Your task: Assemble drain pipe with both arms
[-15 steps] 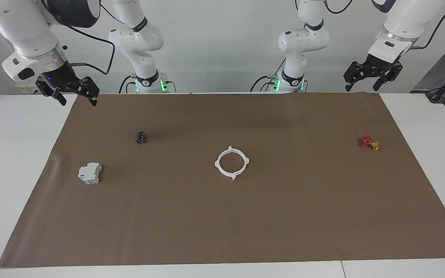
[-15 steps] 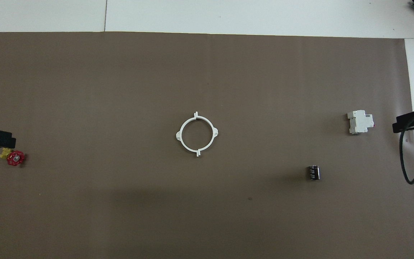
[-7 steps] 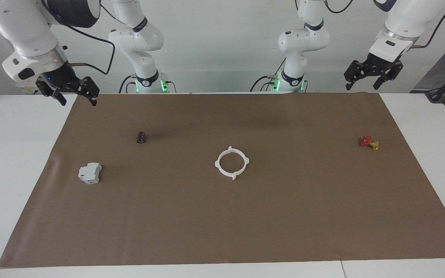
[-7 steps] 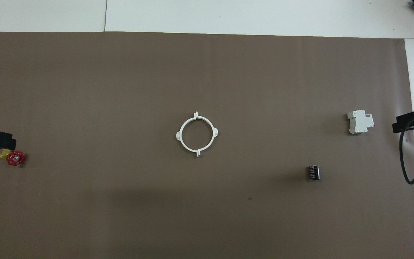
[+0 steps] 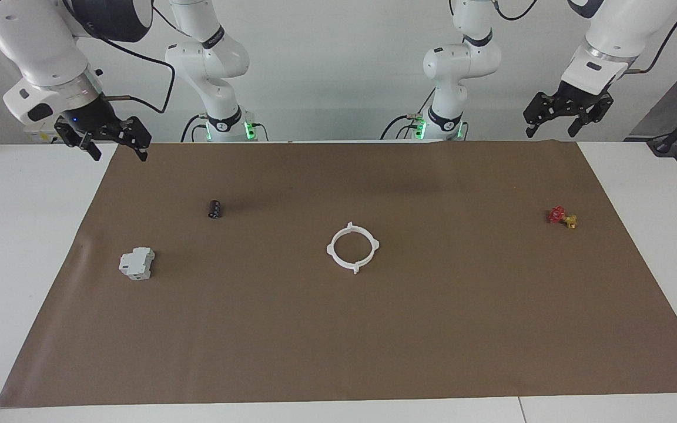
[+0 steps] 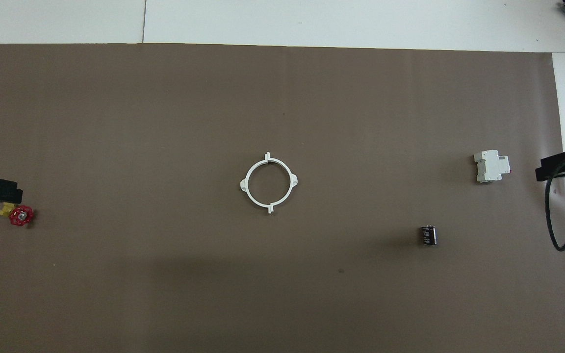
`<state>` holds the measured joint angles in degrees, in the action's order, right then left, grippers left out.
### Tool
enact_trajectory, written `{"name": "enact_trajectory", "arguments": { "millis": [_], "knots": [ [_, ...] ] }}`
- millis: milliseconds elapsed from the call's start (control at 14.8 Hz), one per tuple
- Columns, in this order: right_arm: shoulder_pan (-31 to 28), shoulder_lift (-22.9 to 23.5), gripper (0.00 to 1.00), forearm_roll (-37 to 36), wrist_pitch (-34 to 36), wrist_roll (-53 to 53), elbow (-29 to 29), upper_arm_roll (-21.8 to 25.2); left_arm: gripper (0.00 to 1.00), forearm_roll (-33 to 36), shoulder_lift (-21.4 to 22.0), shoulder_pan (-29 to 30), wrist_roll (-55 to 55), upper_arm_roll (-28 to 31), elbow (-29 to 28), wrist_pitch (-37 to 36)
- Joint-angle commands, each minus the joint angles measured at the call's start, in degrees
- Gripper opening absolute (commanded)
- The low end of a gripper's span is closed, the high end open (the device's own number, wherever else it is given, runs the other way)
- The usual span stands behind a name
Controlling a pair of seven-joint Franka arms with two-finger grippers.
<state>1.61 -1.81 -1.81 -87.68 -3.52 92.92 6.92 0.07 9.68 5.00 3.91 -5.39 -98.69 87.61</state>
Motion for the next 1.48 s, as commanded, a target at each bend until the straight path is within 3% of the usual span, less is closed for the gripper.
{"name": "enact_trajectory", "arguments": {
  "millis": [0,337,1415],
  "knots": [
    [0.32,-1.01,1.0,0.05,-0.39,-0.88,0.95,0.55,1.0,-0.77,0.09,0.54,0.75,-0.06,-1.68,2.66],
    [0.41,-1.01,1.0,0.05,-0.39,-0.88,0.95,0.55,1.0,-0.59,-7.38,0.54,0.84,-0.14,9.73,-3.75],
    [0.32,-1.01,1.0,0.05,-0.39,-0.88,0.95,0.55,1.0,-0.51,-8.1,-0.69,0.84,-0.67,8.52,-3.67]
  ]
}}
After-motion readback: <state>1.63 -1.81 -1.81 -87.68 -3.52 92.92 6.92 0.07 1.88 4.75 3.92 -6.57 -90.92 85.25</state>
